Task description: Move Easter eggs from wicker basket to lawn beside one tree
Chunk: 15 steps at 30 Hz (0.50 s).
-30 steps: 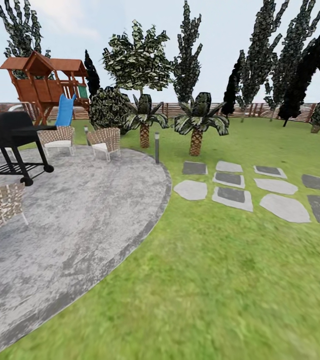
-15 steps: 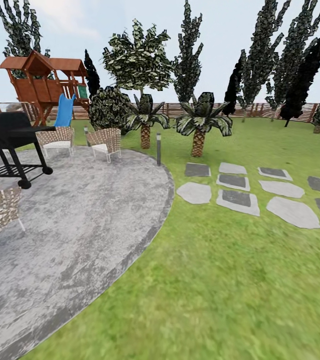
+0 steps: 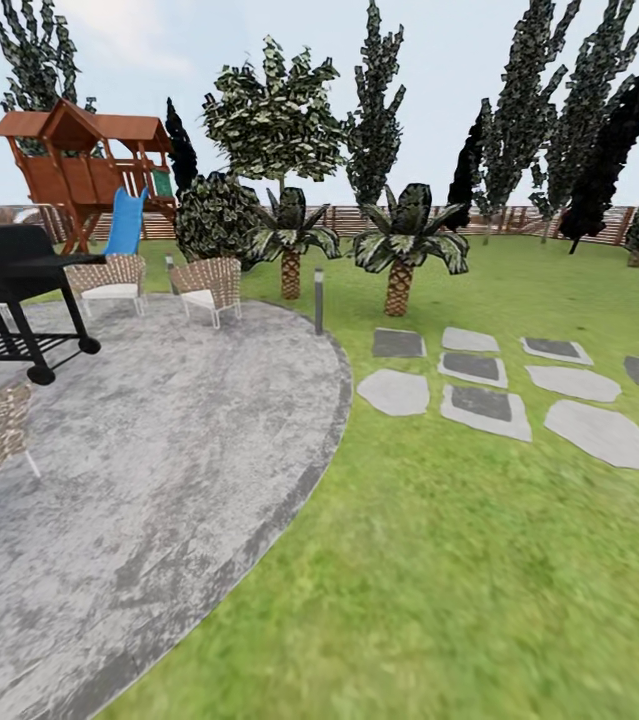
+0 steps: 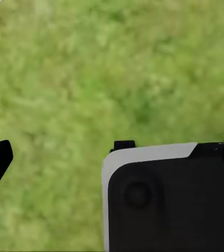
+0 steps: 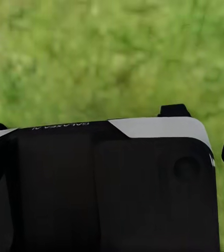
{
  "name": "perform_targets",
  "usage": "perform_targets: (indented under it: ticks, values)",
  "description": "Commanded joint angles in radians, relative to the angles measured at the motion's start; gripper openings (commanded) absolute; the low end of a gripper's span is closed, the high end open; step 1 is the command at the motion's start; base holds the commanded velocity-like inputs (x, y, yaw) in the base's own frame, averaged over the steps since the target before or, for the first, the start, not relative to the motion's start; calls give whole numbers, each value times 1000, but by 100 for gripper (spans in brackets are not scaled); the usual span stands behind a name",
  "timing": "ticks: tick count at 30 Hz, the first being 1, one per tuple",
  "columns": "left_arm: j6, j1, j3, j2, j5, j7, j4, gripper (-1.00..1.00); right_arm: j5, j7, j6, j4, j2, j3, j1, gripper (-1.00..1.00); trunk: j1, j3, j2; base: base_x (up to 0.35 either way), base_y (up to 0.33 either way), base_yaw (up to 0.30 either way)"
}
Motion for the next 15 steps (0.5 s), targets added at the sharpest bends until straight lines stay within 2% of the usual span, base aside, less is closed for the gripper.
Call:
perform_targets:
  ticks: [1,6,15]
  values:
    - [-3,-1,-4,0,0,1,1,100,0,1,6,-2,1,-6,0,100,1,-1,-1,304,114,-104]
    - [-3,-1,-4,0,1,1,0,100,0,1,6,-2,1,-6,0,100,1,-1,-1,304,113,-200]
    - [-3,-1,-4,0,1,1,0,100,0,1,6,-2,1,-6,0,100,1,-1,-1,304,112,-261]
